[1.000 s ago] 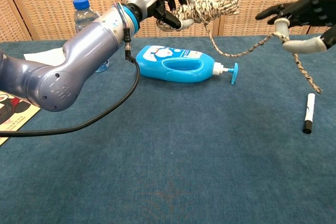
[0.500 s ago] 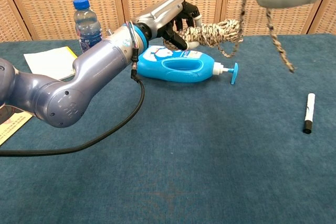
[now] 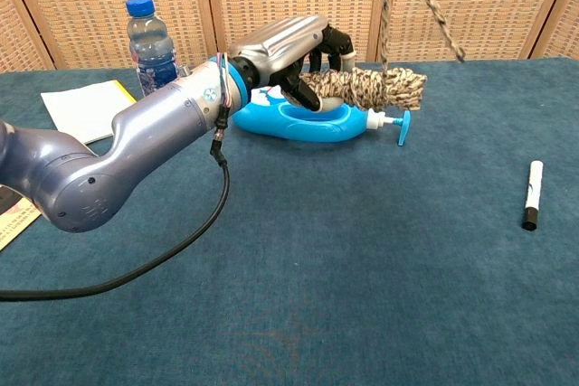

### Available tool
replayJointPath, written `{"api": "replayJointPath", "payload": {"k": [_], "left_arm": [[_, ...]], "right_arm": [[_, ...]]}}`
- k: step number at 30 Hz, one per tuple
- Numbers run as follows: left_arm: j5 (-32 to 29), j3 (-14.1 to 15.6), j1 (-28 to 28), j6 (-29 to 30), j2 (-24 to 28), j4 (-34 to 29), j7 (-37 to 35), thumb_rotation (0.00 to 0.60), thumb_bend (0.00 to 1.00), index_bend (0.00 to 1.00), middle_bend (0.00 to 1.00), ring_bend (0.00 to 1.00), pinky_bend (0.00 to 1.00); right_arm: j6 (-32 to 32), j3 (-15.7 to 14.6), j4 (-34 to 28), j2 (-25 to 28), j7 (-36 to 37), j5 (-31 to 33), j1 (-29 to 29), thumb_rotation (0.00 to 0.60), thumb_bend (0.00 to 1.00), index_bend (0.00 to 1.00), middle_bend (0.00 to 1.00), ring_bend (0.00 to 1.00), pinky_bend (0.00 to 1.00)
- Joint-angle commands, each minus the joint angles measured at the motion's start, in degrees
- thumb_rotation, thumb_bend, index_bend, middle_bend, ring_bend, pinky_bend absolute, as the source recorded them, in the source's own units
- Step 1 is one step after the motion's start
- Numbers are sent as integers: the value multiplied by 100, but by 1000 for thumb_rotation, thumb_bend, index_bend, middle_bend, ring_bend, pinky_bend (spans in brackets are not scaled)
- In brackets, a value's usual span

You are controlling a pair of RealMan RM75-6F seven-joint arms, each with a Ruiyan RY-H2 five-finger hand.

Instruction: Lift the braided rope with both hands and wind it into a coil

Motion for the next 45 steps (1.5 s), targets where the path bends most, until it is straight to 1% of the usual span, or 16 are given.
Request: {"api": "replayJointPath", "payload": {"k": [1,4,8,11,14,16,18,22,25,26,29,34,37,40,45], "left_arm": [[268,212,31,179,77,40,-191,600,569,783,615,579,672],[522,428,67,339,162,56,-370,600,569,783,615,579,672],[752,635,127,495,279,32,-590,600,569,783,615,579,672],[941,790,177,682,370,49,-759,600,567,783,616,580,672],[1017,858,223,791,413,56,-955,600,565,783,616,580,672],[1050,889,260,861,440,65,-1068,600,565,783,616,580,672],[1159,996,320,990,520,56,-1337,600,565,783,617,580,672],[1320,1135,360,1160,655,48,-1712,600,565,783,618,581,672],[1380,1174,387,1280,711,29,-1869,600,565,783,617,581,672],[1396,1174,427,1400,752,-19,-1971,600,565,783,617,581,672],[1294,1074,523,1526,798,-182,-2089,600,565,783,617,581,672],[1076,851,565,1494,820,-391,-2011,600,565,783,617,581,672],[726,483,561,1398,770,-636,-1842,600,565,783,618,582,672],[461,224,559,1283,721,-834,-1533,600,565,783,617,583,672],[199,-13,562,1122,671,-1081,-1130,600,565,783,617,584,672]], "right_arm": [[-199,215,194,11,-278,515,314,600,471,710,49,0,0],[-349,300,446,-34,-421,979,522,600,471,710,48,0,0],[-505,361,797,-123,-576,1550,757,600,471,710,48,0,0],[-646,325,1148,-243,-750,1995,945,600,471,710,48,0,0],[-759,251,1399,-347,-872,2265,1049,600,471,710,48,0,0],[-839,189,1569,-418,-938,2394,1098,600,471,710,48,0,0],[-985,17,1916,-576,-1078,2487,1144,600,471,710,48,0,0],[-1269,-163,2375,-828,-1113,2472,1159,600,471,710,48,0,0],[-1419,-236,2614,-967,-1079,2434,1139,600,471,710,48,0,0],[-1549,-304,2783,-1084,-1018,2448,1106,600,471,710,48,0,0],[-1783,-360,3030,-1263,-895,2378,1052,600,471,710,48,0,0],[-1986,-323,3074,-1320,-685,2202,913,600,471,710,48,0,0],[-2194,-284,2938,-1265,-450,2007,724,600,471,710,48,0,0],[-2314,-260,2858,-1235,-306,1799,572,600,471,710,48,0,0],[-2442,-159,2680,-1216,-27,1533,351,600,470,710,48,0,0]]}}
